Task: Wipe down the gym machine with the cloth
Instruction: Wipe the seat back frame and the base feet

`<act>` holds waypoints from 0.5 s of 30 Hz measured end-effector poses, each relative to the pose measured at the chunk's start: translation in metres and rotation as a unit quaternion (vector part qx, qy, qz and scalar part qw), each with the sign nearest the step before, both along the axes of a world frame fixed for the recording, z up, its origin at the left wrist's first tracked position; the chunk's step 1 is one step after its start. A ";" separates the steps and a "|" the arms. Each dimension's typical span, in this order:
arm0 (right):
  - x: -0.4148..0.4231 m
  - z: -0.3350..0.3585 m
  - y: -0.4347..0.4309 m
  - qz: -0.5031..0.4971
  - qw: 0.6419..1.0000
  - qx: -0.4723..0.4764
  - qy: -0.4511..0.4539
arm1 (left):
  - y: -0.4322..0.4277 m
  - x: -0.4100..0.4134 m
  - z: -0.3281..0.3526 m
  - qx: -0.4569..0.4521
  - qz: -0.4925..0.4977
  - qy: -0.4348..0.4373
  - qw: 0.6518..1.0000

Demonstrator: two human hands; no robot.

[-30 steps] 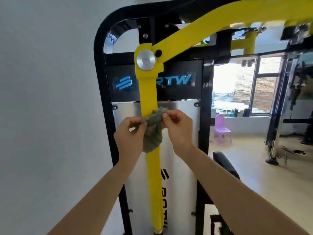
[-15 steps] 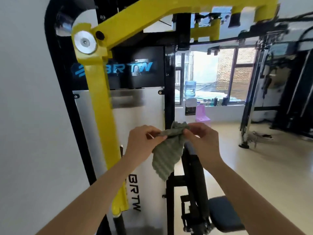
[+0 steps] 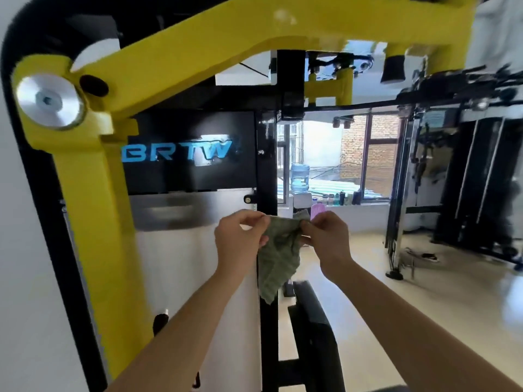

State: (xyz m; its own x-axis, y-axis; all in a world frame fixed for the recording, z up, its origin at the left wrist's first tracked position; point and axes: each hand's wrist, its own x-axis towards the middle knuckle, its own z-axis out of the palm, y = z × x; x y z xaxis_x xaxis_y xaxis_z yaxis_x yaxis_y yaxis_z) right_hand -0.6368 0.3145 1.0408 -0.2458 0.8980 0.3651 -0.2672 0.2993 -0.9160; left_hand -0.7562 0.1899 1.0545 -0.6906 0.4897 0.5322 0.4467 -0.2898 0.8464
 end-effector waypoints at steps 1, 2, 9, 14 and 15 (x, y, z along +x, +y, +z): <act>-0.011 0.015 0.006 -0.012 1.000 0.013 0.012 | 0.011 -0.008 0.011 0.032 0.016 0.008 0.999; -0.021 0.030 0.012 -0.027 0.999 0.032 0.023 | 0.023 -0.016 0.022 0.055 0.035 0.032 0.997; -0.070 0.110 0.033 -0.121 0.958 0.252 0.066 | 0.066 -0.047 0.091 0.182 0.148 0.173 0.957; -0.090 0.135 0.048 -0.182 0.910 0.364 0.084 | 0.084 -0.071 0.118 0.187 0.143 0.295 0.926; -0.092 0.135 0.053 -0.168 0.908 0.375 0.075 | 0.086 -0.076 0.121 0.173 0.147 0.332 0.916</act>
